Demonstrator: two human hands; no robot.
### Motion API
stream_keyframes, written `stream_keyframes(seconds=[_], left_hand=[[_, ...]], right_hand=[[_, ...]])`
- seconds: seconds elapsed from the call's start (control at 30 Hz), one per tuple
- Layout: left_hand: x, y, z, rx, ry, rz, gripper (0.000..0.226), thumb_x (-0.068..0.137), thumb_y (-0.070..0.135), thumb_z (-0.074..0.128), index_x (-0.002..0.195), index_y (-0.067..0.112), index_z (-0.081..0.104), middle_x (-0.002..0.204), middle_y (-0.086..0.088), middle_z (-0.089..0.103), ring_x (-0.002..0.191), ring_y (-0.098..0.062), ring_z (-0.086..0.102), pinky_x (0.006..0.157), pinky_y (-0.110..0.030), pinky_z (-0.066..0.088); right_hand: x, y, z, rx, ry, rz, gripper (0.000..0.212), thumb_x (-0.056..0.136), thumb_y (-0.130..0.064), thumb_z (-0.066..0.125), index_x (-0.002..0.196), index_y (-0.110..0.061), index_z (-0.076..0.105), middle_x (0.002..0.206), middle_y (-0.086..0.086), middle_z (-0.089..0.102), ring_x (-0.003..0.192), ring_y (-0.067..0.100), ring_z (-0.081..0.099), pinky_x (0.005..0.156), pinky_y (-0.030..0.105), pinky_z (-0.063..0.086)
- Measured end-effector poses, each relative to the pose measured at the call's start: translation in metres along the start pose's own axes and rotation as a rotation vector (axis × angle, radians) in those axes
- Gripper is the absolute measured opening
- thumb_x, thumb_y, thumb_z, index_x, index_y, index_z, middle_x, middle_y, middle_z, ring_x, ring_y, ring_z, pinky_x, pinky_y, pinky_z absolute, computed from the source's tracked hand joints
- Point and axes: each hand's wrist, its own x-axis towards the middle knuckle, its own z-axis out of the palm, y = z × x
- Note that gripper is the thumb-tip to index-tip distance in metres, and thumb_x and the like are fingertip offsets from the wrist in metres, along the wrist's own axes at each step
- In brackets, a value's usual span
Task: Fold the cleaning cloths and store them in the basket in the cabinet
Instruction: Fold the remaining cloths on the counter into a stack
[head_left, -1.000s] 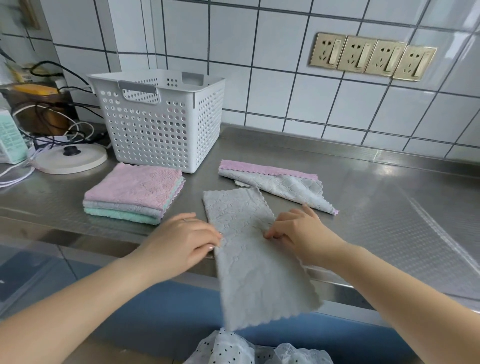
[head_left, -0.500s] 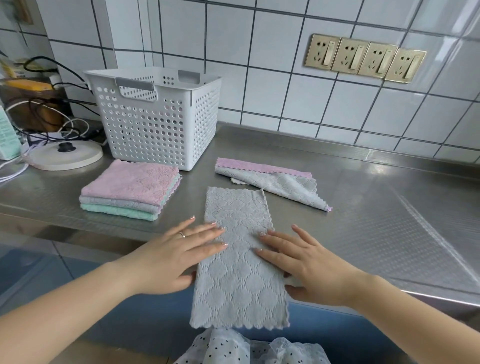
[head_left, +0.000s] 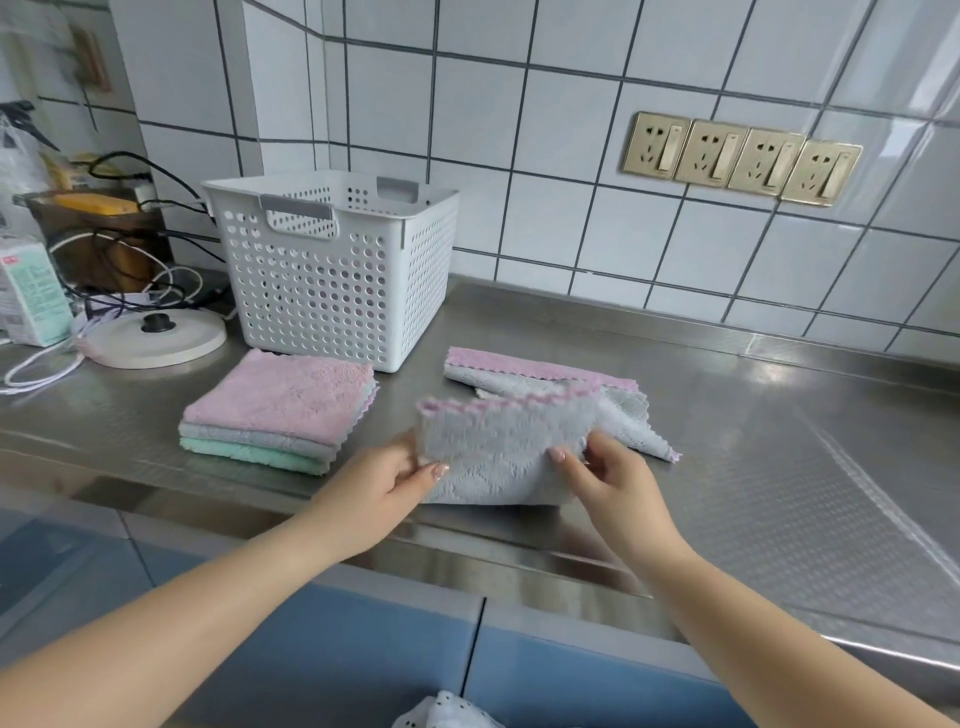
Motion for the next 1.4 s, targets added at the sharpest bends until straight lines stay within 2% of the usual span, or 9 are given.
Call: stream_keyframes(seconds=[0.07,0.13,0.27,0.53,0.7,0.83,0.93,1.1,1.4], left_hand=[[0.012,0.001,0.002,-0.034,0.067,-0.094,0.015,0.094,0.020,0.054,0.109,0.020,0.055,0.048,0.018,0.049,0.048,0.000,0.042,0.051,-0.016,0.031],[0.024,-0.003,0.003,-0.031,0.072,-0.164,0.062,0.094,0.027,0.054,0.147,0.018,0.023,0.049,0.008,0.041,0.047,-0.003,0.036,0.050,-0.020,0.029],[0.038,-0.008,0.004,0.063,0.020,-0.269,0.084,0.093,0.035,0.054,0.150,0.025,-0.006,0.055,0.006,0.046,0.051,-0.005,0.042,0.052,-0.022,0.032],[0.050,-0.020,0.008,0.294,-0.084,-0.333,0.084,0.089,0.035,0.052,0.150,0.022,-0.003,0.066,-0.002,0.063,0.064,-0.020,0.060,0.065,-0.043,0.051],[0.052,-0.015,0.007,0.409,-0.095,-0.282,0.077,0.087,0.031,0.050,0.151,0.018,0.009,0.101,-0.002,0.062,0.092,-0.021,0.059,0.081,-0.040,0.049],[0.058,-0.003,0.003,0.582,0.021,-0.083,0.055,0.091,0.028,0.047,0.144,0.018,0.034,0.142,0.000,0.040,0.125,-0.021,0.044,0.101,-0.031,0.034],[0.072,0.004,0.016,0.592,-0.123,-0.061,0.051,0.095,0.023,0.040,0.145,0.015,0.032,0.156,-0.002,0.024,0.142,-0.018,0.024,0.115,-0.039,0.020],[0.075,-0.001,0.037,0.641,-0.359,-0.211,0.055,0.099,0.028,0.030,0.150,0.013,0.015,0.160,-0.002,0.006,0.146,-0.018,0.006,0.118,-0.046,0.006],[0.073,-0.011,0.028,0.614,-0.415,-0.259,0.057,0.100,0.035,0.023,0.151,0.015,0.007,0.160,-0.001,-0.004,0.146,-0.014,-0.003,0.119,-0.044,0.001]], right_hand=[[0.016,-0.004,0.004,-0.018,0.035,0.053,0.040,0.089,-0.030,0.060,0.063,-0.016,0.032,0.052,-0.010,0.030,0.052,0.008,0.026,0.048,0.021,0.021],[0.032,-0.001,0.010,-0.068,0.034,0.123,0.042,0.091,-0.033,0.058,0.063,-0.016,0.031,0.055,-0.006,0.031,0.053,0.012,0.029,0.050,0.026,0.021],[0.052,0.003,0.018,-0.355,-0.048,0.205,0.041,0.093,-0.035,0.052,0.062,-0.016,0.033,0.055,-0.004,0.039,0.056,0.018,0.041,0.049,0.028,0.028],[0.061,-0.003,0.015,-0.536,-0.172,0.262,0.035,0.090,-0.030,0.057,0.114,-0.005,0.059,0.112,0.009,0.065,0.098,0.026,0.060,0.075,0.027,0.043],[0.069,0.005,0.009,-0.341,-0.128,0.411,0.039,0.087,-0.031,0.058,0.122,-0.016,0.051,0.082,0.001,0.060,0.068,0.021,0.060,0.070,0.033,0.055],[0.074,0.000,0.005,-0.589,-0.046,0.185,0.046,0.092,-0.038,0.050,0.134,-0.019,0.046,0.131,0.003,0.051,0.111,0.022,0.055,0.089,0.031,0.042],[0.074,-0.012,0.027,-0.705,-0.157,0.000,0.045,0.096,-0.033,0.042,0.139,-0.023,0.040,0.151,-0.002,0.032,0.136,0.019,0.034,0.110,0.041,0.028],[0.065,-0.004,0.062,-0.872,-0.371,0.006,0.044,0.098,-0.035,0.028,0.142,-0.030,0.031,0.156,-0.006,0.018,0.144,0.014,0.013,0.110,0.061,0.009],[0.057,0.020,0.041,-0.841,-0.379,0.131,0.056,0.097,-0.055,0.020,0.148,-0.036,0.011,0.159,-0.005,0.001,0.146,0.016,0.004,0.114,0.056,0.004]])
